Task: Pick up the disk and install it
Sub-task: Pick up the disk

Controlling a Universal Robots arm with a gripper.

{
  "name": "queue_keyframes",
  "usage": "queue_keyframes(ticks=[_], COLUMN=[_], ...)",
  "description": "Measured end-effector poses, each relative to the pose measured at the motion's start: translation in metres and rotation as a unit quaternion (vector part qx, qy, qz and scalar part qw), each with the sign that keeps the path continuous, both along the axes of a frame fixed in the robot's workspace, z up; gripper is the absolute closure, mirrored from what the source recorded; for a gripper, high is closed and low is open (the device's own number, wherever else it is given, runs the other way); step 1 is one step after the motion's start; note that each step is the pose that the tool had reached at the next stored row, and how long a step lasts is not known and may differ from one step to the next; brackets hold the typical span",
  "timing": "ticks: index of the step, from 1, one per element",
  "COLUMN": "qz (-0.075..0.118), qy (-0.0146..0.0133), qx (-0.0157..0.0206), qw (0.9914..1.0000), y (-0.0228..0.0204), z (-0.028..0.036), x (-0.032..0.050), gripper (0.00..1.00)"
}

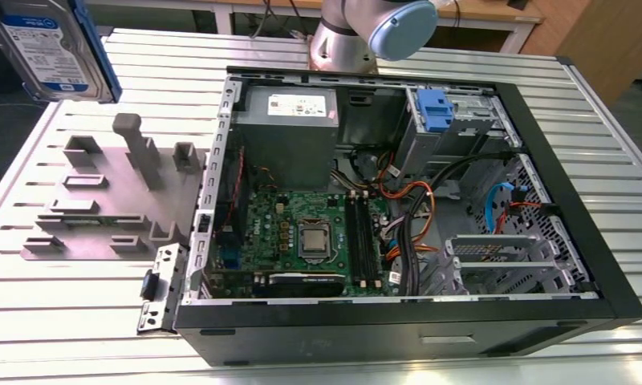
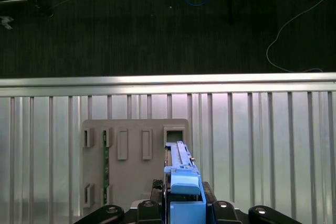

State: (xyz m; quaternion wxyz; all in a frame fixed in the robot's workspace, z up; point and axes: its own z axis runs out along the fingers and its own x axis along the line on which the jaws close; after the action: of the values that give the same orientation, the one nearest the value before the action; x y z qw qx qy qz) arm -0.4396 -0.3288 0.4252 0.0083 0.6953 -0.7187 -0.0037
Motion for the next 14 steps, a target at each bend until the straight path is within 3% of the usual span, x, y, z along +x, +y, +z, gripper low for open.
queue_keyframes(ticks=[14], qz=[0.000], qy=[0.0000], qx=[0.0006], qw=[1.00000], y=[0.0000], z=[0.0102], x=[0.0000], gripper=[0.63])
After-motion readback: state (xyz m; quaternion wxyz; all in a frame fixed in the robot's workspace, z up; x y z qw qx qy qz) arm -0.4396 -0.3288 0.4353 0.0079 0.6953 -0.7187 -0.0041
